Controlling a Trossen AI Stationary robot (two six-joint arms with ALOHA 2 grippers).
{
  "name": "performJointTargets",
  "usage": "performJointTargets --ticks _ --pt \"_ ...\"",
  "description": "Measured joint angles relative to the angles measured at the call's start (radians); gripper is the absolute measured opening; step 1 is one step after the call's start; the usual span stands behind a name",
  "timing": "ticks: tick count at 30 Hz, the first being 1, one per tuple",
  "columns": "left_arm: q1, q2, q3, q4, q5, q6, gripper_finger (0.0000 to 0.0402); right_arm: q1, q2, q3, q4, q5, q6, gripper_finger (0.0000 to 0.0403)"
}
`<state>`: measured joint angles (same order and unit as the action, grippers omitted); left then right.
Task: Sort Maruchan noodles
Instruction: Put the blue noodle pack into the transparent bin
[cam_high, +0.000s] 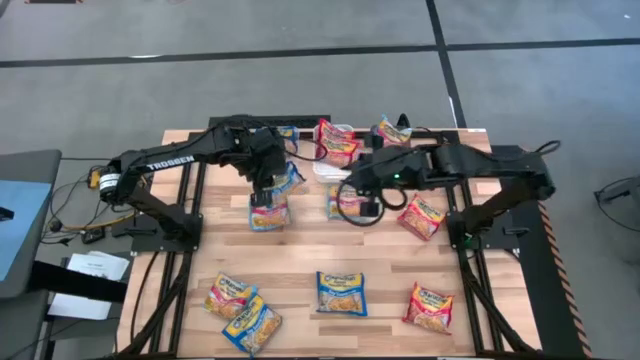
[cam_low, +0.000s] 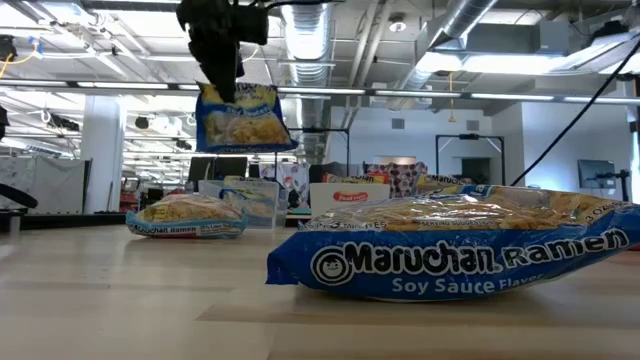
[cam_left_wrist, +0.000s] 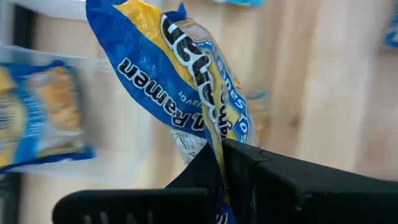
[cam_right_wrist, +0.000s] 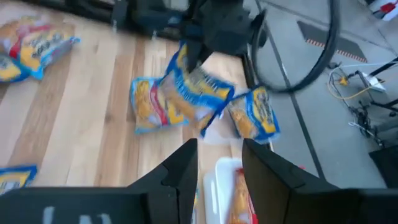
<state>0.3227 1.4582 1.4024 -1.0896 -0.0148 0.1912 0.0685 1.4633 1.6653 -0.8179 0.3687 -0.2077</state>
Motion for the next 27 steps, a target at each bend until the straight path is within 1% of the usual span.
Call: performJointTargets --ticks 2,6,10,13,20,24,27 --pt "0.025 0.0 0.0 0.001 -0.055 0.048 0.0 0.0 -0.019 0.0 -0.031 -0.001 0.007 0.0148" --pt "0.075 0.0 0.0 0.008 -0.152 0.163 0.0 0.001 -0.048 0.0 -0.095 -0.003 0.073 0.0147" --pt "0.127 0.0 0.0 0.018 -0.245 0.347 0.0 0.001 -0.057 0.0 -0.153 -0.003 0.128 0.0147" --pt "0.164 0.0 0.0 0.078 -0.295 0.473 0.0 0.001 -0.057 0.0 -0.182 -0.003 0.155 0.0147" --pt "0.232 0.0 0.0 0.205 -0.308 0.721 0.0 0.004 -0.034 0.0 -0.211 -0.003 0.177 0.0147" --pt "0.262 0.0 0.0 0.244 -0.292 0.793 0.0 0.003 -0.027 -0.002 -0.228 -0.004 0.183 0.0147" --pt "0.292 0.001 0.0 0.264 -0.235 0.81 0.0 0.003 -0.017 -0.001 -0.223 -0.004 0.185 0.0147"
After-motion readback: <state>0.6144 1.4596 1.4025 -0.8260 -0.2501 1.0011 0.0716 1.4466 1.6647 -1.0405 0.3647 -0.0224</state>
